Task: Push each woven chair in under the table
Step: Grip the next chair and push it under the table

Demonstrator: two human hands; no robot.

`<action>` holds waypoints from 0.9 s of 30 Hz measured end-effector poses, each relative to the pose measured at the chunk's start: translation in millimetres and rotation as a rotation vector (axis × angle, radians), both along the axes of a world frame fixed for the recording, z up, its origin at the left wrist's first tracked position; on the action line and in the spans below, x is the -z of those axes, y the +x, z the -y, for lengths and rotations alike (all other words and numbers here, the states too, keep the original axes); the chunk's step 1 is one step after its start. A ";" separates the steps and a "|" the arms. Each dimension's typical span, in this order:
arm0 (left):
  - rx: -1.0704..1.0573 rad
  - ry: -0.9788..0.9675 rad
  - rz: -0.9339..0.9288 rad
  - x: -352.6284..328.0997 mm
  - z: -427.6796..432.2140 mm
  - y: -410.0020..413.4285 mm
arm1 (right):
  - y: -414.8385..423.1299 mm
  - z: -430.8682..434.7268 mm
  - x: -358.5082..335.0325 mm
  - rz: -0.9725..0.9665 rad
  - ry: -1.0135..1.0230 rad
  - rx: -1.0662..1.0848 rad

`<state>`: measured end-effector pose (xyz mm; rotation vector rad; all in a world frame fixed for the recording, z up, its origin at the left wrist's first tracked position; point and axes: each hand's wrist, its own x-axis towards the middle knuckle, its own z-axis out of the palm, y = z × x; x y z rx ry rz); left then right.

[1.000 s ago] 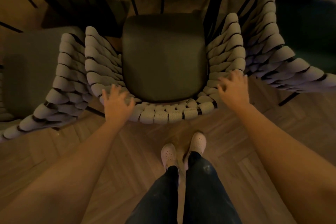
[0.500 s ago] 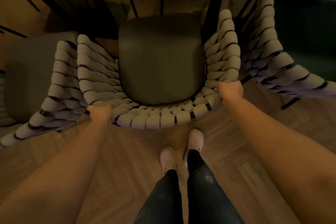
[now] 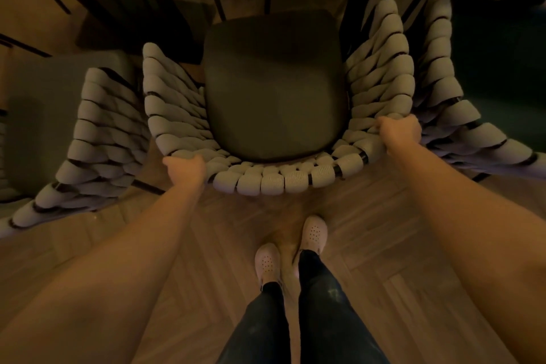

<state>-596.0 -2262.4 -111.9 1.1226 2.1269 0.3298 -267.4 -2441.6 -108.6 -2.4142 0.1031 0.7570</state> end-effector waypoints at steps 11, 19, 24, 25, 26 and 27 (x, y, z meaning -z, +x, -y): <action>0.292 0.052 -0.210 -9.0 2.2 33.7 | -22.4 5.8 1.8 0.391 -0.302 -0.503; 1.257 0.307 -0.465 7.1 49.2 30.8 | -67.2 19.7 0.3 0.310 -0.147 -1.285; 1.967 0.192 -0.496 9.0 19.2 17.1 | -49.8 17.4 1.5 0.261 -0.363 -1.751; 2.025 0.178 -0.507 12.7 14.9 18.3 | -49.3 15.8 2.1 0.261 -0.408 -1.767; 2.056 0.172 -0.518 14.9 11.3 21.0 | -50.0 13.2 3.0 0.264 -0.433 -1.742; 2.077 0.162 -0.516 16.8 9.0 22.5 | -52.3 11.2 3.0 0.267 -0.450 -1.704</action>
